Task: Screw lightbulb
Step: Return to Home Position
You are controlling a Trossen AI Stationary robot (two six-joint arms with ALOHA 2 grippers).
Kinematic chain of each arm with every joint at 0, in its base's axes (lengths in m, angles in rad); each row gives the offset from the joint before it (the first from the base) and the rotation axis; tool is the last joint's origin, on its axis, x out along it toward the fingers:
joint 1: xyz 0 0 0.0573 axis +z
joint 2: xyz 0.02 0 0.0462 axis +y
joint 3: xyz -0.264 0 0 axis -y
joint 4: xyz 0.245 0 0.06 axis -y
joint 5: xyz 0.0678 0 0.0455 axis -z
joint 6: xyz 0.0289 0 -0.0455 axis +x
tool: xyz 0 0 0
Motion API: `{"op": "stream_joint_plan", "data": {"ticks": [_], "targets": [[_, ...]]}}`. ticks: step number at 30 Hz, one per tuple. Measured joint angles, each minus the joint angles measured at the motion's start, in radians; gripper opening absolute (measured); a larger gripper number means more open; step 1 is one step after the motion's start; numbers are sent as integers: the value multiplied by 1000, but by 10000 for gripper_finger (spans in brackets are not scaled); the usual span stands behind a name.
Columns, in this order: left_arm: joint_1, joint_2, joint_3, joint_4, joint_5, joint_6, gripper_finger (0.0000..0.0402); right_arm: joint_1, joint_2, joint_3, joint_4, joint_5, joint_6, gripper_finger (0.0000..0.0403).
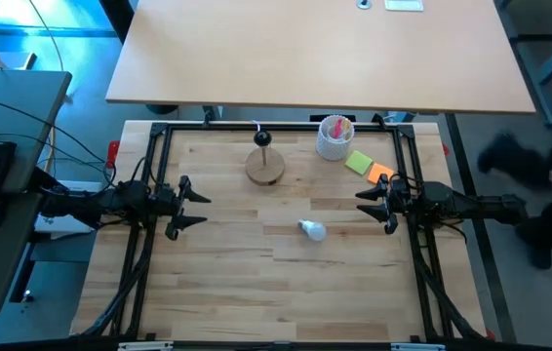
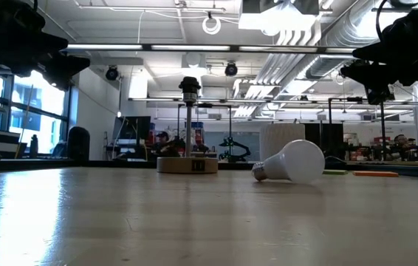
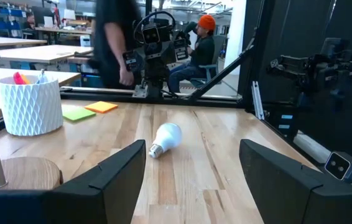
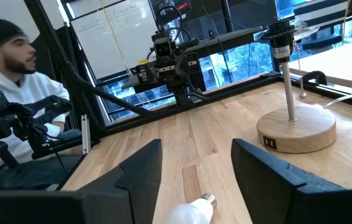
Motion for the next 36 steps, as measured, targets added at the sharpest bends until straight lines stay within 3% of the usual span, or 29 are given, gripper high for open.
{"op": "stream_joint_plan", "data": {"ticks": [18, 25, 36], "targets": [[0, 0, 0, 0, 0, 0, 252, 0, 0, 0, 0, 0, 0, 190], [-148, 84, -1, 9, -46, 1, 252, 0, -1, 0, 0, 0, 0, 190], [-167, 110, 0, 6, -45, 0, 252, 0, 0, 0, 0, 0, 0, 190]]}}
